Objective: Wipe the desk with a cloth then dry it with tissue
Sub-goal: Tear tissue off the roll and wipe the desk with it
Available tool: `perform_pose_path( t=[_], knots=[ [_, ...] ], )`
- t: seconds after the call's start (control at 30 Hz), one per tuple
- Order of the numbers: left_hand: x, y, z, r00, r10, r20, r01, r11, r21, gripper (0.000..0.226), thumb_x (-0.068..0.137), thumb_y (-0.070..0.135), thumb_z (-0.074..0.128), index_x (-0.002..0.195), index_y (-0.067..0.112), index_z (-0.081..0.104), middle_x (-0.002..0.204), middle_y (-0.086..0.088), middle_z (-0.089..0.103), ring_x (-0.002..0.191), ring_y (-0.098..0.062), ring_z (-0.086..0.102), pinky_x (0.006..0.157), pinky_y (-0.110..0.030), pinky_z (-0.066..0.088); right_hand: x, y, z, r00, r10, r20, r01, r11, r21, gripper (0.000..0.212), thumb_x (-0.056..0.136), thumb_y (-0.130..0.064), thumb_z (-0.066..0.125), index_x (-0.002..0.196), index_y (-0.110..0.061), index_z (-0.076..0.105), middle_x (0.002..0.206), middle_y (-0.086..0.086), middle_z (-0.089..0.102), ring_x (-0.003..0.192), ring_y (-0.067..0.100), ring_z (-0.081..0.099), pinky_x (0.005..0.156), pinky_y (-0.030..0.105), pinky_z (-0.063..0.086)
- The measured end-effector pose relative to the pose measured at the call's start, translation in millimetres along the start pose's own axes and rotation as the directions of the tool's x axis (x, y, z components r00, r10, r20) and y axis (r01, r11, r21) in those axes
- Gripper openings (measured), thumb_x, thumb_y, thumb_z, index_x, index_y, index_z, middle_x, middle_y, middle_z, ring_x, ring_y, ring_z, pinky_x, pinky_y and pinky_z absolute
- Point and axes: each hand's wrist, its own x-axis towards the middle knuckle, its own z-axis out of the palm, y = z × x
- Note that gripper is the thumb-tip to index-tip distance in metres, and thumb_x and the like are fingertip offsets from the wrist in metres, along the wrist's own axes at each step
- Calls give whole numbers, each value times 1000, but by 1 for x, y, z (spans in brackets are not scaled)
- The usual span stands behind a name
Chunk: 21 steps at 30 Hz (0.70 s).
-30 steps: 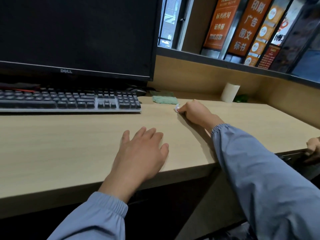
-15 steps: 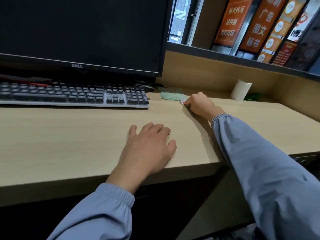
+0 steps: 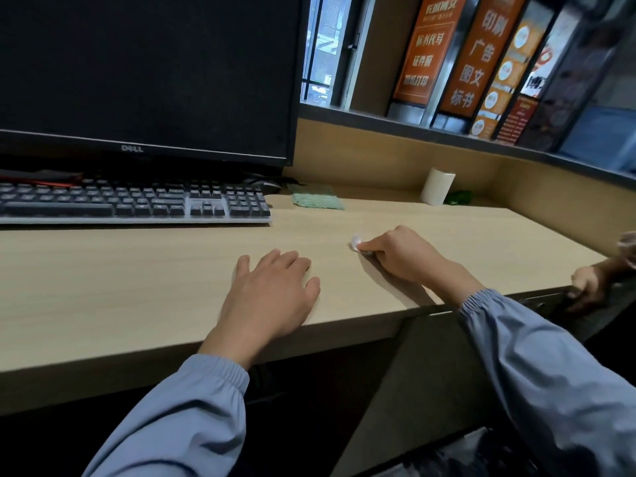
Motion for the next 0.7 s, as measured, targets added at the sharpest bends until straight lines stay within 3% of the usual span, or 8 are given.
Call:
perform_pose_path(
  t=[0.1, 0.23, 0.27, 0.3, 0.33, 0.43, 0.53, 0.7],
  knots=[
    [0, 1, 0, 1000, 0, 9, 0, 1000, 4, 57, 109, 50, 19, 161, 32, 33, 173, 8, 24, 161, -17, 15, 127, -57, 9, -42, -8, -10, 998, -42, -51, 45, 997, 59, 33, 109, -32, 46, 122, -30, 76, 77, -3, 71, 59, 13, 58, 57, 25, 42],
    [0, 1, 1, 1000, 3, 11, -3, 1000, 3, 57, 109, 49, 19, 162, 31, 33, 173, 7, 24, 161, -18, 14, 127, -58, 8, -78, -11, -7, 992, -94, -87, 98, 994, 40, 25, 108, -33, 51, 117, -34, 74, 69, 2, 64, 58, 22, 62, 55, 36, 46],
    [0, 0, 1, 1000, 2, 14, -2, 1000, 3, 57, 109, 49, 19, 162, 31, 33, 173, 7, 24, 161, -18, 14, 127, -58, 8, -86, -14, -8, 990, -88, -109, 93, 995, 41, 21, 106, -28, 55, 115, -34, 74, 69, 4, 59, 56, 26, 55, 58, 26, 49],
    [0, 0, 2, 1000, 1, 15, -1, 1000, 4, 58, 109, 49, 19, 162, 31, 32, 174, 6, 23, 161, -18, 14, 127, -58, 8, -94, -17, -10, 990, -69, -126, 76, 996, 48, 22, 104, -22, 59, 115, -34, 73, 70, 5, 56, 57, 30, 48, 58, 23, 38],
    [0, 0, 2, 1000, 0, 13, 0, 1000, 4, 58, 109, 49, 18, 162, 31, 32, 174, 6, 22, 162, -19, 13, 127, -58, 8, -102, -21, -11, 991, -45, -128, 52, 997, 50, 27, 101, -16, 61, 118, -33, 72, 74, 7, 58, 59, 33, 49, 59, 25, 46],
    [1, 0, 2, 1000, 0, 22, 0, 1000, 2, 58, 109, 49, 18, 162, 31, 32, 174, 6, 22, 162, -19, 13, 127, -59, 8, -118, -32, -8, 997, 13, -76, -11, 1000, 22, 46, 95, -7, 60, 129, -36, 67, 96, 5, 75, 78, 36, 70, 63, 35, 46],
    [0, 1, 1, 1000, -1, 25, 1, 1000, 1, 58, 109, 48, 18, 162, 30, 32, 174, 6, 21, 162, -20, 13, 127, -59, 8, -125, -45, -8, 993, 80, -83, -76, 996, 48, 55, 89, -8, 44, 135, -35, 61, 106, 13, 75, 93, 40, 70, 72, 44, 56],
    [-2, 2, -1, 1000, 7, 17, -7, 1000, -2, 56, 109, 47, 18, 159, 29, 37, 173, 5, 25, 161, -21, 16, 126, -60, 9, -134, -73, 0, 972, 216, -86, -214, 976, 35, 66, 89, 1, 46, 148, -30, 48, 116, 6, 69, 100, 33, 66, 70, 37, 37]
  ],
)
